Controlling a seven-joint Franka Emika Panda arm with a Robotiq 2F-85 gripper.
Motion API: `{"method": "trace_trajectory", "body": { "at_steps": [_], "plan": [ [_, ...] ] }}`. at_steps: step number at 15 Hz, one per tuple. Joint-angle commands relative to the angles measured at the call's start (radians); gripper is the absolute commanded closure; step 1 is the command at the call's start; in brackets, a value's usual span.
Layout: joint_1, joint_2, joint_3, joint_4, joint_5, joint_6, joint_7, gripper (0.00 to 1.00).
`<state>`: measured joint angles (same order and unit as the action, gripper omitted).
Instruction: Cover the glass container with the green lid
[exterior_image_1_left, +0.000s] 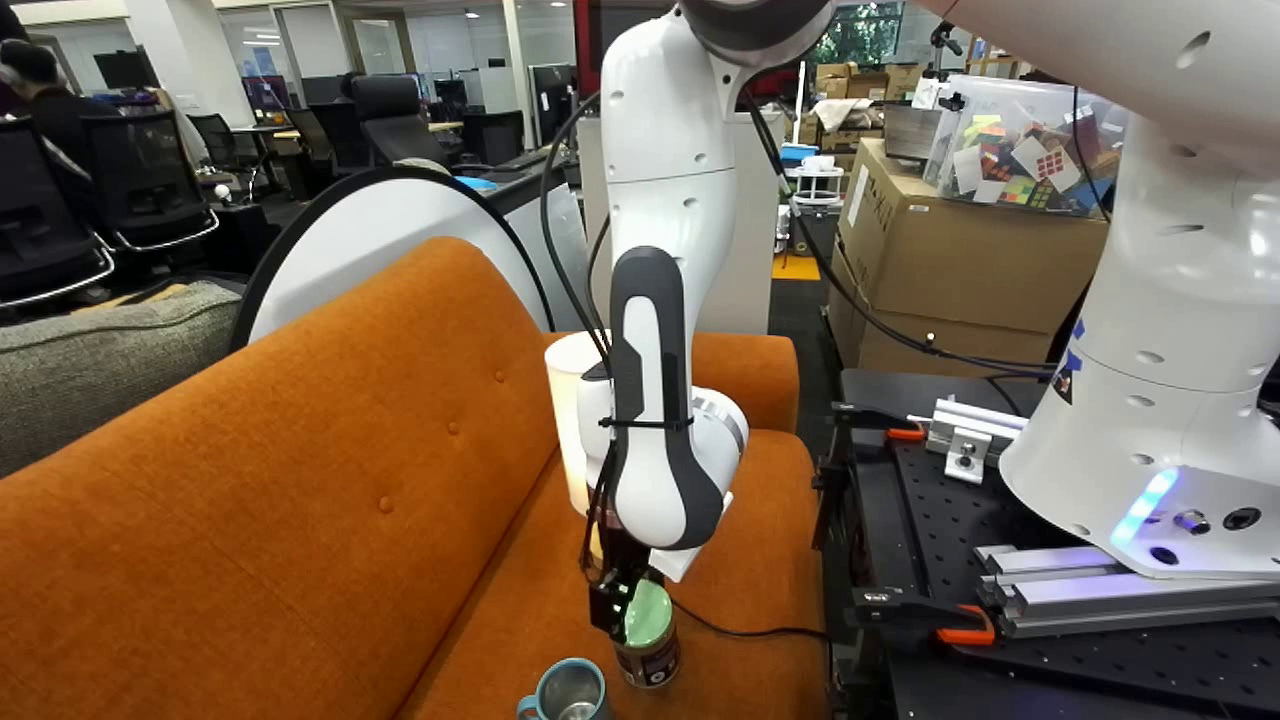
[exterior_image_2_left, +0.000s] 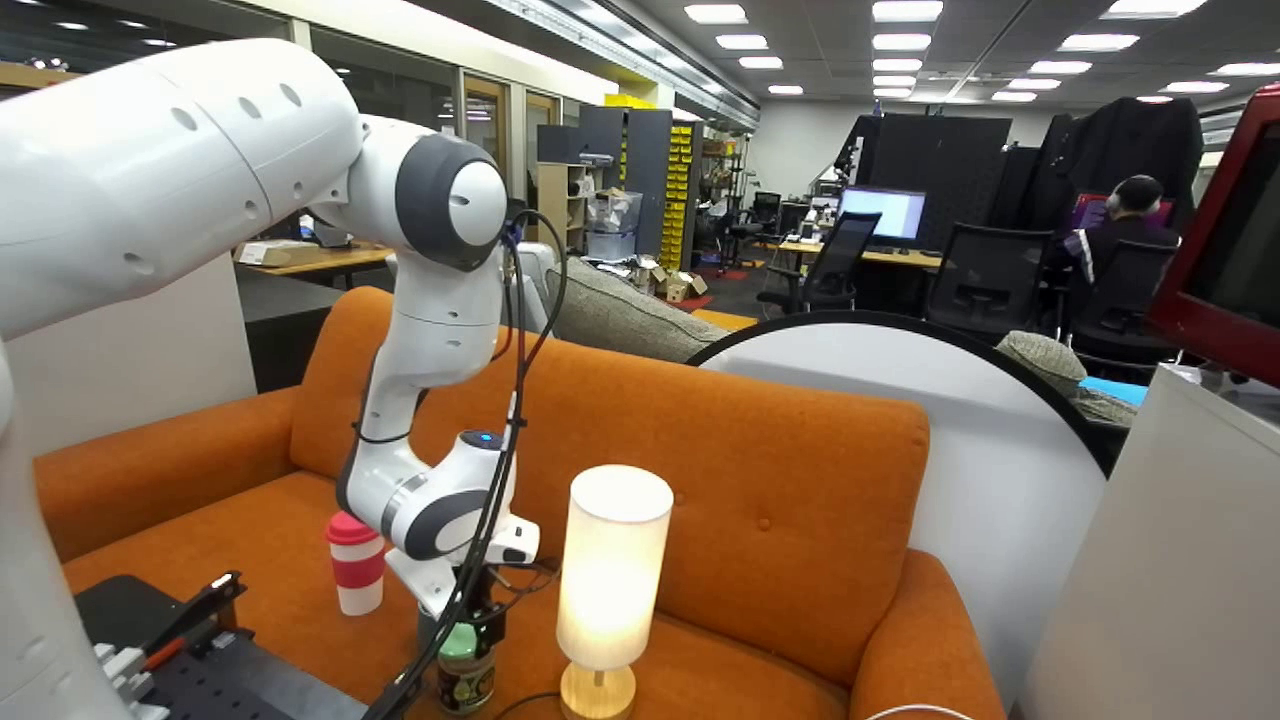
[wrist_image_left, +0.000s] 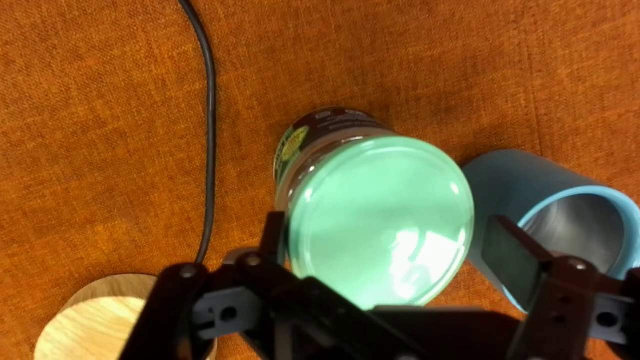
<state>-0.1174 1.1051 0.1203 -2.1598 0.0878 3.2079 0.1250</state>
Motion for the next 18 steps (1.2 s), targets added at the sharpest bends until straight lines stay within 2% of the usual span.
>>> {"method": "trace_trajectory", "body": {
  "at_steps": [1, 3, 6, 10, 14, 18],
  "plan": [
    [-0.038, -0.023, 0.019, -0.035, 0.002, 0.032, -0.018, 0.00],
    [-0.043, -0.028, 0.019, -0.044, 0.003, 0.046, -0.015, 0.00],
    [0.006, -0.057, -0.013, -0.078, 0.015, 0.091, 0.003, 0.00],
    [0.053, -0.136, -0.016, -0.169, 0.019, 0.178, 0.012, 0.00],
    [0.138, -0.238, -0.006, -0.283, 0.023, 0.222, 0.024, 0.00],
    [0.205, -0.307, 0.042, -0.376, 0.006, 0.244, 0.028, 0.00]
  ]
}}
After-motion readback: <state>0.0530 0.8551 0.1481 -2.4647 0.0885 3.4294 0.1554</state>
